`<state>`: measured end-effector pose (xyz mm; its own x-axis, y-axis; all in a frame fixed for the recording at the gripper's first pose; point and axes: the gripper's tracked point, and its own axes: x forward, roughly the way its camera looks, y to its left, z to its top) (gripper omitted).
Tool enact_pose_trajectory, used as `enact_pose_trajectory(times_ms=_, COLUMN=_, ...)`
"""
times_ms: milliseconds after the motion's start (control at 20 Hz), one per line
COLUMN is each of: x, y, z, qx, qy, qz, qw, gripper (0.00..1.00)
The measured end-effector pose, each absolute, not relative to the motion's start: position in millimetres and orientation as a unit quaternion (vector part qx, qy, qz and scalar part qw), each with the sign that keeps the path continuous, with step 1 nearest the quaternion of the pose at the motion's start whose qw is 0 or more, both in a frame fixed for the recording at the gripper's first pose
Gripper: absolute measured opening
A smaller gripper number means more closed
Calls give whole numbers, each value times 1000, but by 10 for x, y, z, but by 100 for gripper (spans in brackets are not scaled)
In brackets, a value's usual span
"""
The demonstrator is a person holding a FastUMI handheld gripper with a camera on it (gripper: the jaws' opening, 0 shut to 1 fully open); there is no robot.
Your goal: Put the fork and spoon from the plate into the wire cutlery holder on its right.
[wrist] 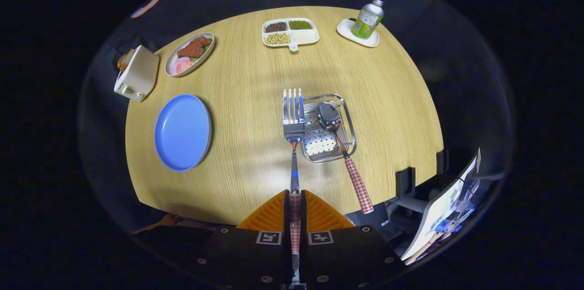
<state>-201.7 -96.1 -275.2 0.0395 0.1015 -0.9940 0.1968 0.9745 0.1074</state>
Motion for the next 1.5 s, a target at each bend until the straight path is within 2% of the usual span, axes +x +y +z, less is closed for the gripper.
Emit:
enact_pose_trajectory(times_ms=500, x=-2146, y=-1254, z=-2835, qx=95, qy=772, qz=48, qw=627, gripper=7)
enact_pose_trajectory(times_ms=950, x=-2132, y=-1369, z=-2870, qx=66, qy=814, qz=93, qw=570, gripper=7)
enact_pose_trajectory(times_ms=1200, x=-2018, y=-1365, z=-2889, qx=80, qy=815, qz=96, qw=566, gripper=12)
enact_pose_trajectory(times_ms=1350, x=-1849, y=-1383, z=-2810, qx=83, qy=801, qz=100, qw=585, gripper=15)
enact_pose_trajectory(times_ms=1500, x=-1665, y=-1431, z=-2773, qx=92, qy=780, qz=88, qw=613, gripper=22)
